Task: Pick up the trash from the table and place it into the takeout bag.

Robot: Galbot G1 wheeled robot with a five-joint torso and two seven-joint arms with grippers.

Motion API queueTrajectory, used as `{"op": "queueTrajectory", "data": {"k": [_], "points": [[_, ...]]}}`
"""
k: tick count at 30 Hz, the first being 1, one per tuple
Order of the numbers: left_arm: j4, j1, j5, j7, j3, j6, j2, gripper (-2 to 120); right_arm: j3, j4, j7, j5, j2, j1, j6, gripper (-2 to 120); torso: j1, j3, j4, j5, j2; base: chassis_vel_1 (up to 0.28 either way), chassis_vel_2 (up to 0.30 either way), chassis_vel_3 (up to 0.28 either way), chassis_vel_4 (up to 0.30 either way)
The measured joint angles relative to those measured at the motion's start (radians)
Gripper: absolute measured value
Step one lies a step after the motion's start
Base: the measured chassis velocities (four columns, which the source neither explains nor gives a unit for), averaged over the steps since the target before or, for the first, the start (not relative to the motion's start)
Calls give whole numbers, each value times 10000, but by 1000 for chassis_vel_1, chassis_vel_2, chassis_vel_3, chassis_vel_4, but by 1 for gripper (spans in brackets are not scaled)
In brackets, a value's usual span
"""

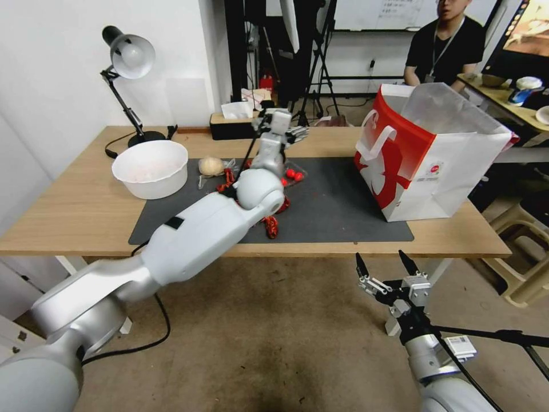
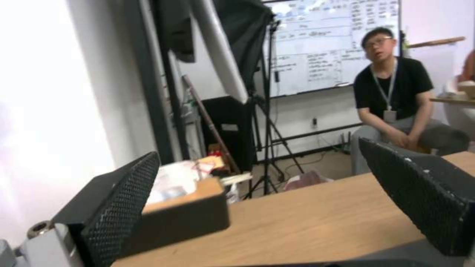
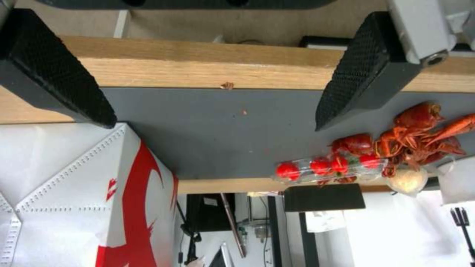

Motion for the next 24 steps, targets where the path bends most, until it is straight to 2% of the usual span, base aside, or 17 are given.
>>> {"op": "queueTrajectory", "data": {"k": [1,5,6,8,9,11,17,24], "points": [[0,0,0,0,0,0,0,100,0,0,0,0,0,0,0,100,0,0,0,0,0,0,0,0,0],[-929,1221,4,134,-779,-301,934,100,-6,0,1,12,-10,29,0,100,1,0,1,-1,0,0,0,0,0],[-929,1221,4,134,-779,-301,934,100,-6,0,1,12,-10,29,0,100,1,0,1,-1,0,0,0,0,0],[-1657,2429,1,404,-1685,-509,1739,100,-36,0,3,14,-15,48,-3,100,0,0,5,-1,0,0,0,0,0],[-1657,2429,1,404,-1685,-509,1739,100,-36,0,3,14,-15,48,-3,100,0,0,5,-1,0,0,0,0,0],[-2092,3294,86,549,-2424,-726,2155,100,-41,42,12,9,-17,34,-17,100,1,0,2,1,0,0,0,0,0],[-2989,5005,398,597,-3701,-812,2537,100,-35,70,17,2,-35,12,-21,100,-1,0,2,-1,0,0,0,0,0],[-3252,6241,648,751,-4603,-951,2986,100,-127,37,17,-58,-36,4,-21,100,1,1,3,2,1,0,0,0,0]]}}
